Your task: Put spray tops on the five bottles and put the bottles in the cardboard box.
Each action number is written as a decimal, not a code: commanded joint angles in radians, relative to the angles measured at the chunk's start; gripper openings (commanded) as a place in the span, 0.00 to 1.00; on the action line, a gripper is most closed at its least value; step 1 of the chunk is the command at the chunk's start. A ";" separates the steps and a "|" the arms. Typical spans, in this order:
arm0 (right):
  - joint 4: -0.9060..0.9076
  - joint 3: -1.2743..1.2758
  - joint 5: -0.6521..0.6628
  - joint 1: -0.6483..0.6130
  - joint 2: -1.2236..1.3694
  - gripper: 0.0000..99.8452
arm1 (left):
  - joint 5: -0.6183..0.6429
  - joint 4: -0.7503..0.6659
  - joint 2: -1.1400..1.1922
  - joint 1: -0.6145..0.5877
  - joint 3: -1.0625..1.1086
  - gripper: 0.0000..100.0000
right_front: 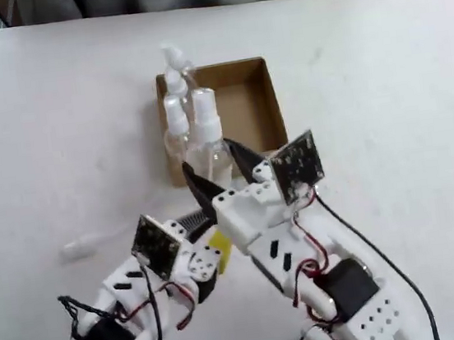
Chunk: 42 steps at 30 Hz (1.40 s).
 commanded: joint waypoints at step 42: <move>-0.346 -0.167 0.084 0.415 0.495 0.01 | -0.012 0.127 -0.013 -0.840 0.055 0.02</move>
